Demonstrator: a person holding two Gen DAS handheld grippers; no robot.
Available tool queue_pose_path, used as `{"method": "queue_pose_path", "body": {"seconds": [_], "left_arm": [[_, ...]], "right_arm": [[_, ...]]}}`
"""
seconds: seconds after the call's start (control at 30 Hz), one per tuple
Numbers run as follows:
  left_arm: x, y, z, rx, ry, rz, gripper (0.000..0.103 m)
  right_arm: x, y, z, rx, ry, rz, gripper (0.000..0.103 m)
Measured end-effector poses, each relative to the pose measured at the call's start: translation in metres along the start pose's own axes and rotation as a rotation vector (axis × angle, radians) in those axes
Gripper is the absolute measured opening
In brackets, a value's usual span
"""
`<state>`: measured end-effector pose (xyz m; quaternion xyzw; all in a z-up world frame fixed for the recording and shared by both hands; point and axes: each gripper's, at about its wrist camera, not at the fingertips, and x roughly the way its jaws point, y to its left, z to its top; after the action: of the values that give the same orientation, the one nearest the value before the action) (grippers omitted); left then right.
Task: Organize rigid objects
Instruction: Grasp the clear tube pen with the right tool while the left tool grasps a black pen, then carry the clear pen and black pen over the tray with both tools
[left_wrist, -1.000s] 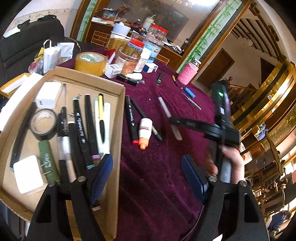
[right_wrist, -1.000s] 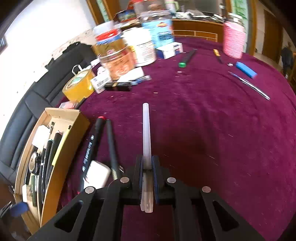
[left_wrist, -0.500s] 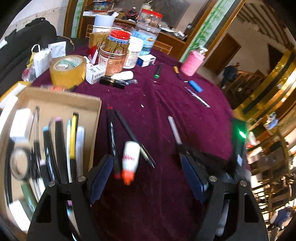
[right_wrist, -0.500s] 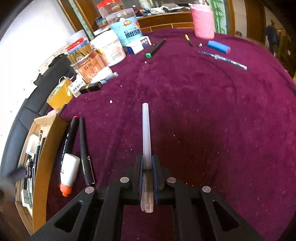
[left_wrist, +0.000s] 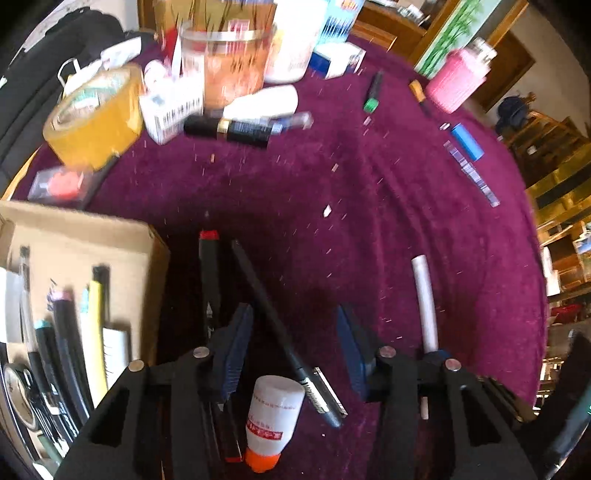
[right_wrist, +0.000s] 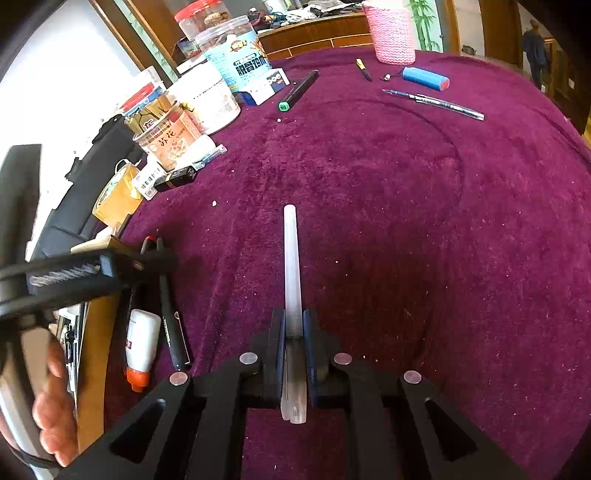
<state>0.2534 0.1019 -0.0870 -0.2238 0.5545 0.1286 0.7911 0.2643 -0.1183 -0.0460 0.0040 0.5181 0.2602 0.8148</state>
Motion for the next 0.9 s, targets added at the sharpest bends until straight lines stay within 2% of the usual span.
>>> {"method": "queue_pose_path", "body": {"seconds": [0.07, 0.17, 0.2, 0.23, 0.3, 0.4, 0.5, 0.57, 0.63, 0.67, 0.7, 0.8, 0.9], "left_arm": [[0.002, -0.004, -0.003, 0.008, -0.015, 0.021, 0.032], [0.003, -0.011, -0.01, 0.004, -0.053, 0.073, 0.029], [0.003, -0.014, -0.011, 0.007, -0.061, 0.088, 0.024], [0.004, -0.016, -0.012, 0.009, -0.068, 0.103, 0.012], [0.005, -0.02, -0.014, 0.02, -0.055, 0.072, 0.009], [0.004, -0.022, -0.017, 0.036, -0.061, 0.056, 0.008], [-0.003, -0.012, -0.019, 0.008, -0.046, -0.071, 0.008], [-0.015, -0.009, -0.019, 0.01, -0.067, -0.128, 0.008], [-0.033, -0.001, -0.021, 0.003, -0.074, -0.241, 0.008], [-0.046, 0.004, -0.024, 0.006, -0.075, -0.321, 0.008], [-0.054, 0.009, -0.026, 0.008, -0.083, -0.356, 0.008], [-0.084, 0.023, -0.034, 0.023, -0.11, -0.41, 0.008], [-0.114, 0.038, -0.047, 0.029, -0.122, -0.447, 0.009]], "right_arm": [[0.0, -0.001, 0.001, 0.003, 0.001, 0.003, 0.009], [0.0, -0.001, 0.001, 0.001, -0.003, 0.003, 0.009], [0.001, -0.001, 0.001, -0.003, -0.007, 0.003, 0.009], [0.001, -0.001, 0.002, -0.008, -0.011, 0.003, 0.009], [0.001, -0.001, 0.002, -0.013, -0.015, 0.006, 0.009], [0.0, -0.004, 0.001, -0.007, -0.014, 0.025, 0.009], [0.001, -0.009, 0.003, -0.001, -0.016, 0.047, 0.009], [0.0, -0.01, 0.002, 0.002, -0.022, 0.06, 0.009], [0.0, -0.009, 0.001, 0.0, -0.037, 0.062, 0.009], [0.0, -0.008, 0.0, -0.011, -0.048, 0.061, 0.009], [0.0, -0.007, -0.001, -0.017, -0.062, 0.064, 0.009], [-0.001, -0.012, 0.0, 0.019, -0.088, 0.133, 0.009], [-0.006, -0.013, 0.0, 0.032, -0.126, 0.144, 0.009]]}}
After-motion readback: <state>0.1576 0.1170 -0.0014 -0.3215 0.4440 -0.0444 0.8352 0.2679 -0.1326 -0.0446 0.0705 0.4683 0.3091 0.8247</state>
